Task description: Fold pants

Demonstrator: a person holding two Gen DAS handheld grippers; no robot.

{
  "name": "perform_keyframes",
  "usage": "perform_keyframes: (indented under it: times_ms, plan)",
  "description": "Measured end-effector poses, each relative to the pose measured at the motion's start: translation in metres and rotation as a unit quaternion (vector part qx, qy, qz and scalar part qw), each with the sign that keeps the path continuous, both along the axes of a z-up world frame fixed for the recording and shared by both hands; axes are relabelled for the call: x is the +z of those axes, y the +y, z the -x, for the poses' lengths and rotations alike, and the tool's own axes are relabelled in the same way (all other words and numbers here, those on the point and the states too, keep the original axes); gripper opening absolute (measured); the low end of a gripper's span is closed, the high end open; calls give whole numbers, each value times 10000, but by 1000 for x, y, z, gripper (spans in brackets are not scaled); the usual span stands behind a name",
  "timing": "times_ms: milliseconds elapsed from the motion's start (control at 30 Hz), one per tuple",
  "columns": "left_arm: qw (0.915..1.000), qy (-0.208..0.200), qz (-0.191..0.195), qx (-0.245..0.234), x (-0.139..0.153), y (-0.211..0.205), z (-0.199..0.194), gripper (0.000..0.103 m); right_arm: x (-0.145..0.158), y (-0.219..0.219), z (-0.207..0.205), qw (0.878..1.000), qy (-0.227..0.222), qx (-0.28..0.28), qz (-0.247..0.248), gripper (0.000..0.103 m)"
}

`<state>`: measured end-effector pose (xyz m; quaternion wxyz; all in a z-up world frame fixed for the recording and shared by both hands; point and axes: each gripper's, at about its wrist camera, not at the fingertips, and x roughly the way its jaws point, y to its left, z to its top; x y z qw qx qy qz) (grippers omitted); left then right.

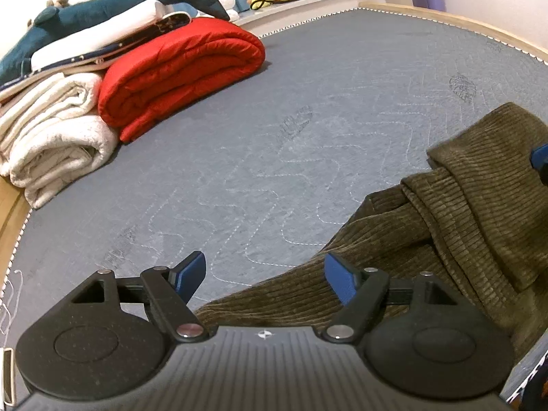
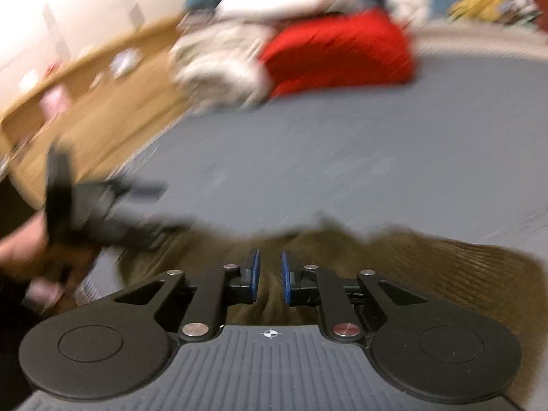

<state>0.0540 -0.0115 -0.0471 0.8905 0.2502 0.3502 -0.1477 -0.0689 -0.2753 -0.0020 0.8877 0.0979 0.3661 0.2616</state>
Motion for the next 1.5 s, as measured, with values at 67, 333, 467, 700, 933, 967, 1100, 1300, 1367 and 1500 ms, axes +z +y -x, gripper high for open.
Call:
perform_keyframes:
  times_ms: [67,333,467,700,933,967,1100,1300,1367,1500]
  plan:
    - [9999,100,133,-1,0,0,-2,81,1,13,8,9998,-134,117,-73,31]
    - [9838,1010,1473,-150,-2,-10,-15,34,-2,-56,8,9936,-284,-1078,-170,48]
    - [9659,1524,2060,-365,-11,-38,-18,17,-34,-34,9,9979,156,-598,209,48]
    - [9667,1631,1906,-511,-25,-84,-24,19,-74,40,46,9749,-89,965,2004,73]
    - [9698,1593,1789,-455,-30,-88,-32,20,-70,49,56,9676,-463,1152,2200,15]
    - [9699,1568,1821,-402,-28,-86,-34,20,-67,46,52,9697,-498,1114,2115,14]
    - [9662,1486,2103,-107,-19,-69,-44,20,-28,40,67,9773,-1318,846,1428,14]
    - [9580,1738,2280,88,-22,-59,-52,29,-29,68,93,9592,-1513,1894,1457,17]
    - [9542,1907,2303,32,-26,-61,-52,33,-48,71,88,9577,-1071,1854,1925,19]
    - [9381,2296,2592,66,-35,-60,-55,36,-31,41,81,9785,-840,1376,1286,63]
